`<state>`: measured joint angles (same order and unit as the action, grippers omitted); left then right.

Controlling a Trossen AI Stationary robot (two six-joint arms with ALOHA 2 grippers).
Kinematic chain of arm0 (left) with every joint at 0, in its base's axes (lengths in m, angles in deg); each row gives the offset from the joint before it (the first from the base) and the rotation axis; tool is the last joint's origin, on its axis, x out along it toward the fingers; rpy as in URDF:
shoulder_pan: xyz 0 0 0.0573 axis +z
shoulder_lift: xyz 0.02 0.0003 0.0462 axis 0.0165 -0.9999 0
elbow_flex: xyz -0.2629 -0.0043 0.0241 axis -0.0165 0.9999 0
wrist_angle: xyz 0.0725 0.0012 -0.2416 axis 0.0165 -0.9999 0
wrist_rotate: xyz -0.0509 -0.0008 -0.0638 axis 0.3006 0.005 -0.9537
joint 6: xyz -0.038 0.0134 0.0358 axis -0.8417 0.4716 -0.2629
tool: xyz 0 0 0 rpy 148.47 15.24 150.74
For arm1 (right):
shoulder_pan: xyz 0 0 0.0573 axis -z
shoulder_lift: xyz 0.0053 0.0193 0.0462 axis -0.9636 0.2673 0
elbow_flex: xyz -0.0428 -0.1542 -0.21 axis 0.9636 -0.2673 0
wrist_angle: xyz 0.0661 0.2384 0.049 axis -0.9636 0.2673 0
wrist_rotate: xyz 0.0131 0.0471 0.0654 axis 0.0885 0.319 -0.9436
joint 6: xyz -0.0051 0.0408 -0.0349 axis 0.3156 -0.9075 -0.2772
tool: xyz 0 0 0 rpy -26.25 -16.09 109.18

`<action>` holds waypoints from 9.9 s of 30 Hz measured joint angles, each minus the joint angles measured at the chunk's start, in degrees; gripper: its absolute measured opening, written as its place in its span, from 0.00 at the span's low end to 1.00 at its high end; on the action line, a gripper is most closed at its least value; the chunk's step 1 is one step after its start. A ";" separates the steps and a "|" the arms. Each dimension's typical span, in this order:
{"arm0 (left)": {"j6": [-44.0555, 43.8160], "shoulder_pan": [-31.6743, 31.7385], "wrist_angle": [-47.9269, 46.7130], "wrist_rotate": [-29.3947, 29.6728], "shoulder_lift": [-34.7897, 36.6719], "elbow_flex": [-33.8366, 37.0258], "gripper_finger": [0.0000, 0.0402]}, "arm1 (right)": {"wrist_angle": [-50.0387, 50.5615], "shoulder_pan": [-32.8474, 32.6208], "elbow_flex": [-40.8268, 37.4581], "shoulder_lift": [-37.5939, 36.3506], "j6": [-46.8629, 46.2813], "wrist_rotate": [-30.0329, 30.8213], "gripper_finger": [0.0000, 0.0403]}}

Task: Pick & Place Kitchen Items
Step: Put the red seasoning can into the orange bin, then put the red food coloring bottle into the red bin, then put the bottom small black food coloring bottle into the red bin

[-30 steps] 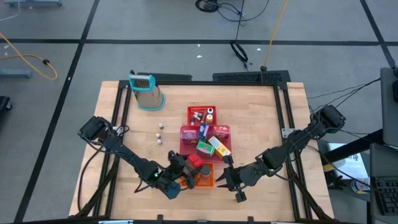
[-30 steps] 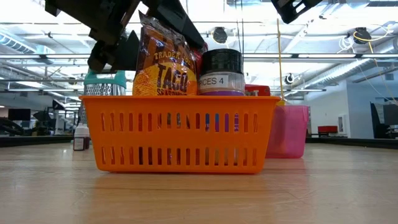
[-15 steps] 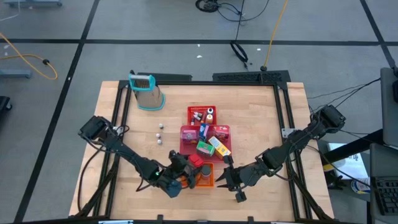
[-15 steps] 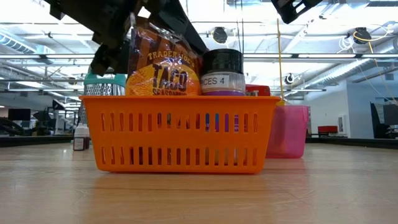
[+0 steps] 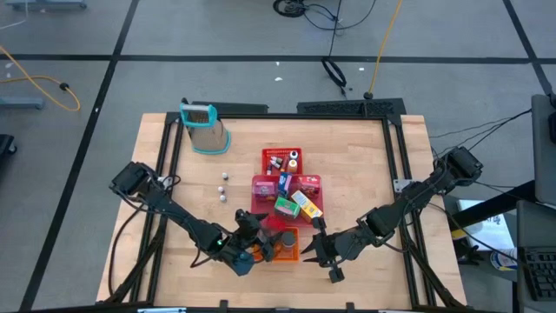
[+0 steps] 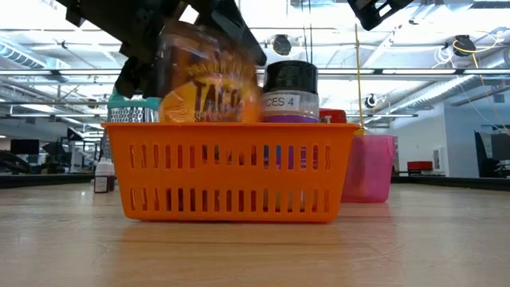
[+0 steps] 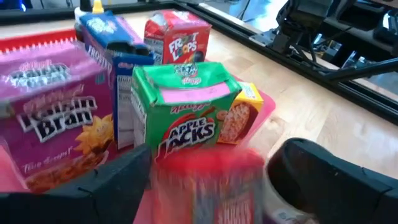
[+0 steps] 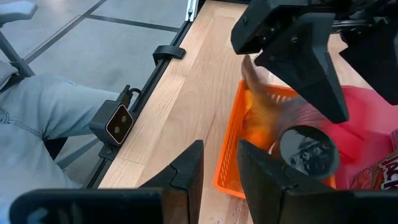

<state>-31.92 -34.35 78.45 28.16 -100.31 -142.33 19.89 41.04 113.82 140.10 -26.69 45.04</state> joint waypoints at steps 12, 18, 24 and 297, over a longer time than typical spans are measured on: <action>3.29 -0.11 0.67 0.29 0.00 0.00 0.99 | 0.01 0.01 0.00 0.00 -0.01 0.00 0.22; 4.97 -1.10 -3.12 2.32 0.35 0.00 0.98 | 0.00 -0.01 0.00 0.00 0.01 -0.02 0.22; 4.10 -2.76 -12.81 4.17 3.66 0.01 0.97 | -0.01 -0.01 0.00 0.00 -0.01 0.00 0.22; 12.53 24.59 -36.49 -20.39 33.51 19.44 0.40 | -1.34 0.88 0.02 0.00 1.48 -3.02 0.22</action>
<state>-19.39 -9.77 41.96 7.78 -66.80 -122.90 18.55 41.92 113.84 140.10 -25.22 42.03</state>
